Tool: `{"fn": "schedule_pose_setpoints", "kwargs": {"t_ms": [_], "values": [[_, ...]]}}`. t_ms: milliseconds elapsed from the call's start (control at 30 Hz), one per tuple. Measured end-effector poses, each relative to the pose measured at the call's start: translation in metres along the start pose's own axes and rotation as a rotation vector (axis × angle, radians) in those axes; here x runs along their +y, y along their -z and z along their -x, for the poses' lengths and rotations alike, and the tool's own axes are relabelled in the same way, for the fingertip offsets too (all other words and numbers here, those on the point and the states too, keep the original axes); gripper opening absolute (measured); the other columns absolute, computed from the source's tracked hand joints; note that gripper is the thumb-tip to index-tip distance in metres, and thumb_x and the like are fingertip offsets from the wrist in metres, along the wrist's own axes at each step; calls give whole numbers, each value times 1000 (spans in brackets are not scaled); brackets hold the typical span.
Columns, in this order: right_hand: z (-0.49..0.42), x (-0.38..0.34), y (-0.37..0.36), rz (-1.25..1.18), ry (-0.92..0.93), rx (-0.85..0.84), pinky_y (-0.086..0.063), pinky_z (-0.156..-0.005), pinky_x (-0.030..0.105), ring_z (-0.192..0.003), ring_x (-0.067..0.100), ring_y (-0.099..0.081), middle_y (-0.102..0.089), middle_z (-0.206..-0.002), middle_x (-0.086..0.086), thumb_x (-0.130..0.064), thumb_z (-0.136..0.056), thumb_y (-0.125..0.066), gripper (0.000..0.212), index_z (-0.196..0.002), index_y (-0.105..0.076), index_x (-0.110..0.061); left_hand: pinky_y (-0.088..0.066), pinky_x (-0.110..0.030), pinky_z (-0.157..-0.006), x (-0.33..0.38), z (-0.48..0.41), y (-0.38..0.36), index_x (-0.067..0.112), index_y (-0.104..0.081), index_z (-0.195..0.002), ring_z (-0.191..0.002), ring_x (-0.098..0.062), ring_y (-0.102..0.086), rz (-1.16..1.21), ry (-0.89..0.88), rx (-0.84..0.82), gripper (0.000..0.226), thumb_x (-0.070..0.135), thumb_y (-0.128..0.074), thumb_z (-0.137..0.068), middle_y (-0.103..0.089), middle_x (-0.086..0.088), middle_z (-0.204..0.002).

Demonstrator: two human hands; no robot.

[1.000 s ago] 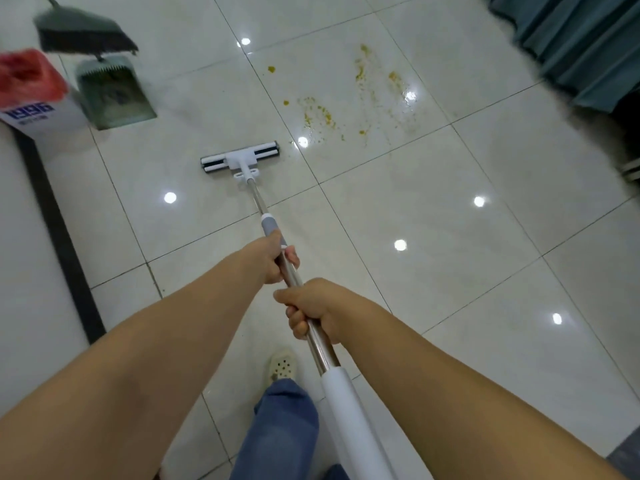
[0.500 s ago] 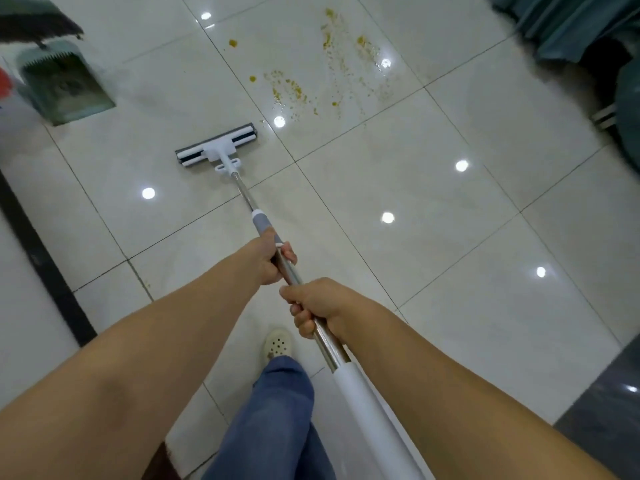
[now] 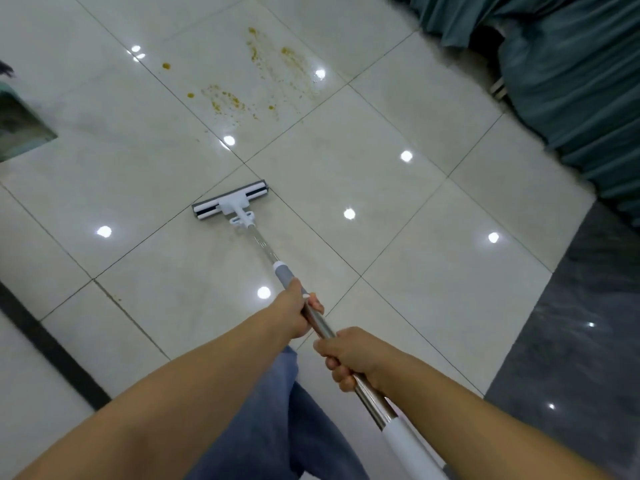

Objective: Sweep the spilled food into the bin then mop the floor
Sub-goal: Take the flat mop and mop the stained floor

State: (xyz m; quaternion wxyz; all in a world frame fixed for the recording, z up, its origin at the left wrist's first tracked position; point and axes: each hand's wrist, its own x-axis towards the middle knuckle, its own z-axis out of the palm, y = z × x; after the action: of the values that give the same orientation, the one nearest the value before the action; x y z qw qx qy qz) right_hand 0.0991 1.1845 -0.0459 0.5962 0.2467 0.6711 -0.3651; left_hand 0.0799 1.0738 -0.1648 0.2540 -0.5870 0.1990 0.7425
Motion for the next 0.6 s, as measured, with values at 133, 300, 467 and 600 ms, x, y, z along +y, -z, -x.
{"fn": "schedule_pose_setpoints", "kwargs": {"t_ms": [133,300,467,600], "values": [[-9,-18,-9,10,20,6,-35,-35,15,-36,5,-37,-46,-56,1,-19,-95,-53,22,-76,-52,-9,-37,-16,-33,23,-2,5,9,-39,-75,-27,-13,-35,1,-34,-15,36,36,-46,-96,-42,-4,-48],[-18,-57,-27,-44,-42,-9,-36,-34,14,-34,4,-37,-47,-55,-1,-27,-95,-56,25,-76,-52,-11,-36,-14,-32,64,-1,13,8,-40,-72,-33,-13,-34,-4,-48,-13,40,41,-47,-95,-39,-3,-55],[-39,-127,-57,-75,-47,-19,-37,-35,14,-35,4,-37,-47,-55,-2,-28,-95,-57,24,-78,-53,-11,-34,-12,-35,142,2,21,8,-41,-69,-42,-12,-32,-40,-78,-3,46,45,-45,-95,-37,-1,-55],[-62,-218,-88,-89,-32,-36,-35,-33,14,-34,4,-35,-45,-54,-2,-26,-96,-56,25,-76,-51,-10,-32,-14,-34,238,2,28,8,-38,-70,-31,-11,-32,-4,-109,-27,48,50,-49,-92,-39,-2,-49]]}}
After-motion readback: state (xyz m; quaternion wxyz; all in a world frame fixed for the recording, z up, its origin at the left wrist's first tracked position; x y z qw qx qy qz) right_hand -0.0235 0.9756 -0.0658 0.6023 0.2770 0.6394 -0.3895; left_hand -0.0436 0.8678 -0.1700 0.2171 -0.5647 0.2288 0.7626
